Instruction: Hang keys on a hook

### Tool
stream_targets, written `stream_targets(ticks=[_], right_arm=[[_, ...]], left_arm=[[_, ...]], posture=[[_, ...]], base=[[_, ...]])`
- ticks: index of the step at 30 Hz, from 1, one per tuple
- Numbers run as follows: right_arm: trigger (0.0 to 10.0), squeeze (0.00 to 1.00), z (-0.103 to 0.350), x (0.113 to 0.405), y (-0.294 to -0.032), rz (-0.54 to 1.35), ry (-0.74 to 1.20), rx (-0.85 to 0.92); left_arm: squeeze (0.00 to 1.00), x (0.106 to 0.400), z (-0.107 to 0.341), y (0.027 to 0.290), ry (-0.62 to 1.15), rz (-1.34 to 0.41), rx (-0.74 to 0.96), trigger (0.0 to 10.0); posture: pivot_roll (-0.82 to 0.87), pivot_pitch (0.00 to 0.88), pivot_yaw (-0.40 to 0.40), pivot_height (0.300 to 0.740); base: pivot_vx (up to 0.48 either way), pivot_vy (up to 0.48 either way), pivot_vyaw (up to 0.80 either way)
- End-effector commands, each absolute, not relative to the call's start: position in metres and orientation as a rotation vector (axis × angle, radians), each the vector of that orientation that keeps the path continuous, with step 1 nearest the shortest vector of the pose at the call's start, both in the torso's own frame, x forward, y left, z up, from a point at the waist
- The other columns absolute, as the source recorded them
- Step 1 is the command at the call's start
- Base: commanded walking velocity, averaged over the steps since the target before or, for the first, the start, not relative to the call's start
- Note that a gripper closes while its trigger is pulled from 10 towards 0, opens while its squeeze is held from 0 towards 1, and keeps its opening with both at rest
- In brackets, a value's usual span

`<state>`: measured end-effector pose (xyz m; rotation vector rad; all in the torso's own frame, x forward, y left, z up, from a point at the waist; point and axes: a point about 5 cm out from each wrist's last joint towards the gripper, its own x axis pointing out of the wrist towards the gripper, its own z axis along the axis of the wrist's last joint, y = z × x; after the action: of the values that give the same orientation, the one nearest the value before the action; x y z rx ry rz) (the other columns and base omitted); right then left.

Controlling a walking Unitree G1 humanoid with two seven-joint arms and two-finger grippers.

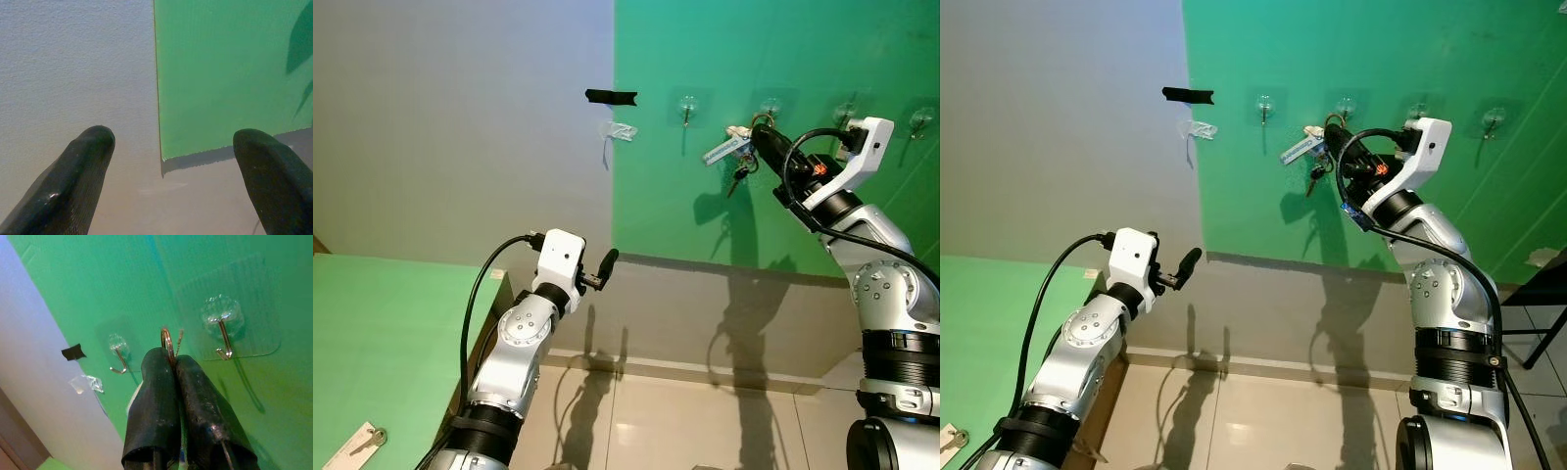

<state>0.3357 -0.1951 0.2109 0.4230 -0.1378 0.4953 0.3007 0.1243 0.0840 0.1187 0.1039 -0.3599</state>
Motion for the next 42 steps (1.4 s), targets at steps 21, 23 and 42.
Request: stream_targets(ticks=[21, 23, 42], right_arm=[[0.0, 0.0, 0.198, 0.339, -0.209, 0.429, -0.051, 0.728], [0.0, 0.0, 0.197, 0.34, -0.21, 0.422, -0.043, 0.734], [0.0, 0.0, 0.19, 0.341, -0.198, 0.448, 0.034, 0.522]], left_arm=[[0.0, 0.297, 0.084, 0.121, 0.107, -0.365, 0.122, 10.0], [0.0, 0.296, 0.084, 0.121, 0.108, -0.364, 0.122, 10.0], [0.0, 0.295, 0.083, 0.122, 0.113, -0.359, 0.118, 10.0]], posture=[[-0.06, 0.008, -0.009, 0.74], [-0.06, 0.009, -0.01, 0.74], [-0.06, 0.014, -0.015, 0.74]], base=[[0.0, 0.0, 0.0], [0.0, 0.0, 0.0], [0.0, 0.0, 0.0]])
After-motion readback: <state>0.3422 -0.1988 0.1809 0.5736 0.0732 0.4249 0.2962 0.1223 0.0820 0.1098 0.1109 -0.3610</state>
